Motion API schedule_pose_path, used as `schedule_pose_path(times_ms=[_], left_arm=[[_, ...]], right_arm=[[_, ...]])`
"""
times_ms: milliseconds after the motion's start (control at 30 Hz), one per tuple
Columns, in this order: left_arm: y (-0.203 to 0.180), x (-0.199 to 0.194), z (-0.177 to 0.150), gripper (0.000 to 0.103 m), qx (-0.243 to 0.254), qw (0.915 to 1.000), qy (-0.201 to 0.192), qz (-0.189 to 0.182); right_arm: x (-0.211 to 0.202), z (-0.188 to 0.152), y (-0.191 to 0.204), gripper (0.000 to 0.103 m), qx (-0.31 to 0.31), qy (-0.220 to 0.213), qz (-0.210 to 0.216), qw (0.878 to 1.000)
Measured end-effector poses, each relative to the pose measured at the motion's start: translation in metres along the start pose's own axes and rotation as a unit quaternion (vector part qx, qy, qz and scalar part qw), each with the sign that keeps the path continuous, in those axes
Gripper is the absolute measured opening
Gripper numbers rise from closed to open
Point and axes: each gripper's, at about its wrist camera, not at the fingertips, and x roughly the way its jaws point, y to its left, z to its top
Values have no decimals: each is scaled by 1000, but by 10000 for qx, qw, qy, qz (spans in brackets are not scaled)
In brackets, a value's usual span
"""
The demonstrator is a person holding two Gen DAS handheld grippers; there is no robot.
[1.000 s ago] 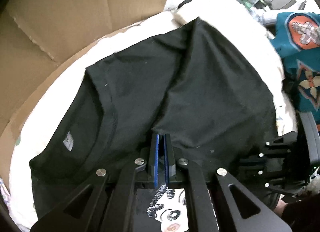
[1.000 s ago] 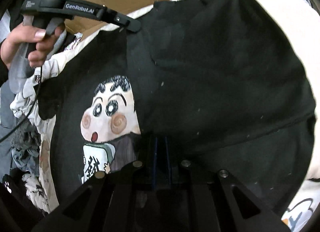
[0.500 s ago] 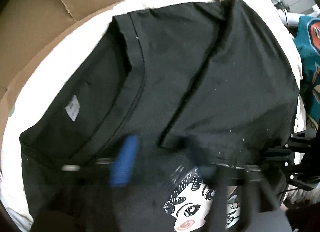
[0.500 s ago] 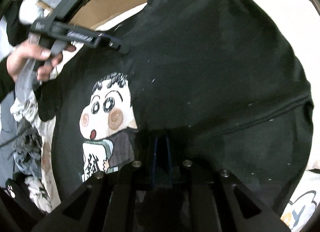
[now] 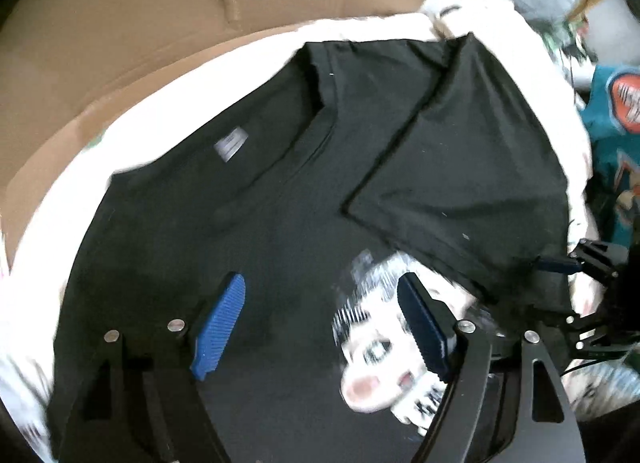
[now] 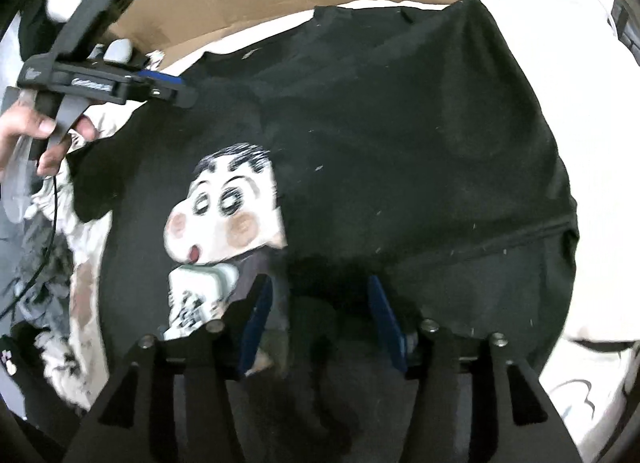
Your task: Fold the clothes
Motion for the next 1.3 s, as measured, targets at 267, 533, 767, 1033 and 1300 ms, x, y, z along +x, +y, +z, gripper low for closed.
schedule_pose_path(times_ms=[267,533,767,1033,1300], left_arm=[[-23,-75,-47,79,-473,9984,165,254],[-38,-180,-96,80,-798,9962,-30,349],[-51,-239,-130,80,-1014,9940,-207,351],[-56,-295,-173,80,-1346,9893,-380,414],[-42,-340,-220,80,-1990,9777,-483,460]], right_arm=[[-91,10,35,81,25,347,102,9993],[-194,27,71,100,-40,77,-57,9999],[-274,33,81,102,146,-195,-386,9990],[-337,28,83,102,598,-462,-187,9970],[-355,24,91,102,771,-239,402,9959]])
